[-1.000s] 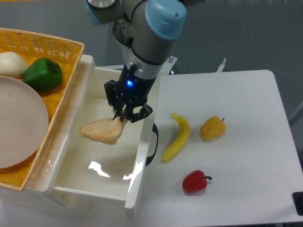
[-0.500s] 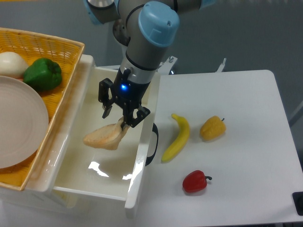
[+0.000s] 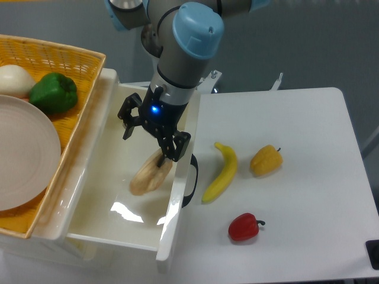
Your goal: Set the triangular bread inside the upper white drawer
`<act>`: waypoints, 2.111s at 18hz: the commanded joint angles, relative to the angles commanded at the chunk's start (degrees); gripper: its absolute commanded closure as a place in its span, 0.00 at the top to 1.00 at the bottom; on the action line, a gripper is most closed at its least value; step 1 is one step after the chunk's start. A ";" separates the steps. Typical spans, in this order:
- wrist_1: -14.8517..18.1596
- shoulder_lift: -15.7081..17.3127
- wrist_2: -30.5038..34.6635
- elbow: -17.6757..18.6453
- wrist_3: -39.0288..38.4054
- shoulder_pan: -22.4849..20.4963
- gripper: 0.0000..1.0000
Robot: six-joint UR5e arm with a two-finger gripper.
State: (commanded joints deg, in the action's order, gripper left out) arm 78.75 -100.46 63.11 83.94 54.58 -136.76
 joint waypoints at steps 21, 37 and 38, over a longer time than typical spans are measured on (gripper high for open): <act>-10.72 -0.35 10.63 -0.18 -0.89 -11.51 1.00; -10.72 -6.76 24.95 3.68 34.43 -24.87 1.00; -10.90 -7.38 25.74 3.95 35.32 -25.05 1.00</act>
State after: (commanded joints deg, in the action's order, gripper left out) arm 67.85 -107.84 88.85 87.89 89.90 -161.80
